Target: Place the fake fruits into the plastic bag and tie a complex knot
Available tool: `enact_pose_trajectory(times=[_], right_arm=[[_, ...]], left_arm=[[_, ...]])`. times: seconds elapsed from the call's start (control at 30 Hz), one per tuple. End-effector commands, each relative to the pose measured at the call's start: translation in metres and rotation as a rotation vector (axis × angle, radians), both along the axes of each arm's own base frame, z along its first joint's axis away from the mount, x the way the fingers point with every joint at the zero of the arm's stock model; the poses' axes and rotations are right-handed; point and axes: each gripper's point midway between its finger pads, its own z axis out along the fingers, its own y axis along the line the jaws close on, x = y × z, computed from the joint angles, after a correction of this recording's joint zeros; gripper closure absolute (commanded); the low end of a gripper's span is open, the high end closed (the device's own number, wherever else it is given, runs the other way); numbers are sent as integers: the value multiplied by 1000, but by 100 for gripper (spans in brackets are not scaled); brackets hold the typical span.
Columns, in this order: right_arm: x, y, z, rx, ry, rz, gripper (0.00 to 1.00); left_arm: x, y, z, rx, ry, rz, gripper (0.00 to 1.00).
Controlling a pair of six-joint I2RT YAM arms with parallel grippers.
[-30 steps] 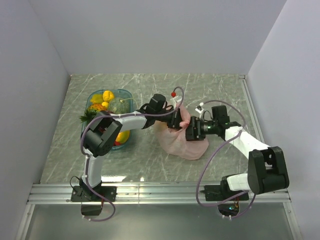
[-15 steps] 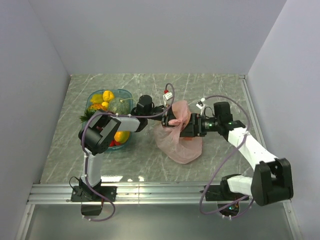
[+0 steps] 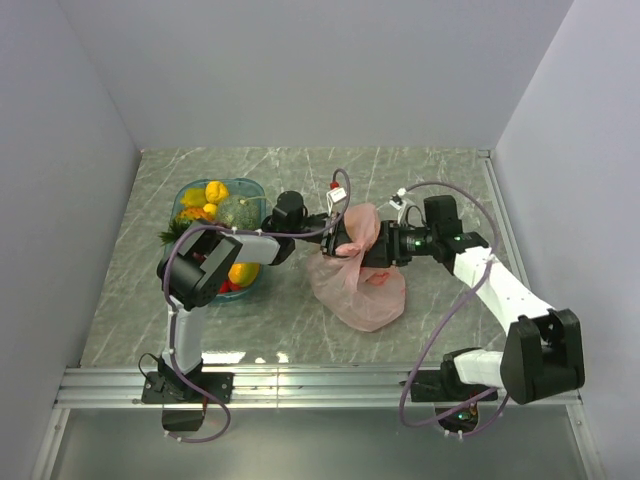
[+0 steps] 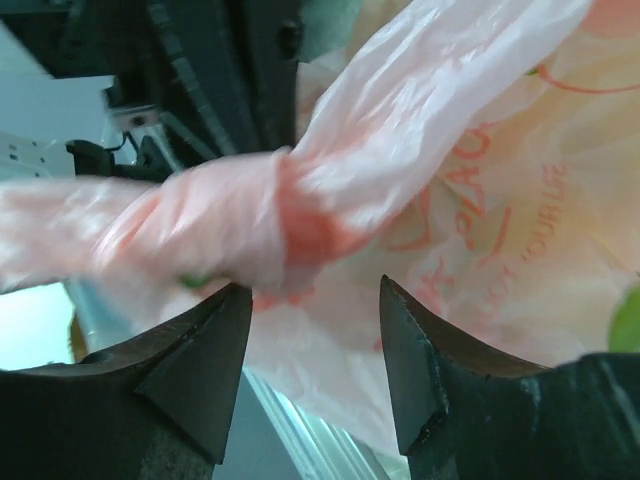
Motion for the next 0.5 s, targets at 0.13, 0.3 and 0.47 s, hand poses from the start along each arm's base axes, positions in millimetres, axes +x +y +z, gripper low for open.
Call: enact_pose_trajectory(times=[0.13,0.3,0.47], right_arm=[[32,25,48,120,-167,-21,60],[28,28,65,136,-218,-15,72],[15,30,31,63,-145,-3,54]], left_arm=[[-14,-10,2,-6,-60,-70,100],[-7,-13,-12,37,-89,-45,100],[-8,-15,14,-84,-111,-39,100]])
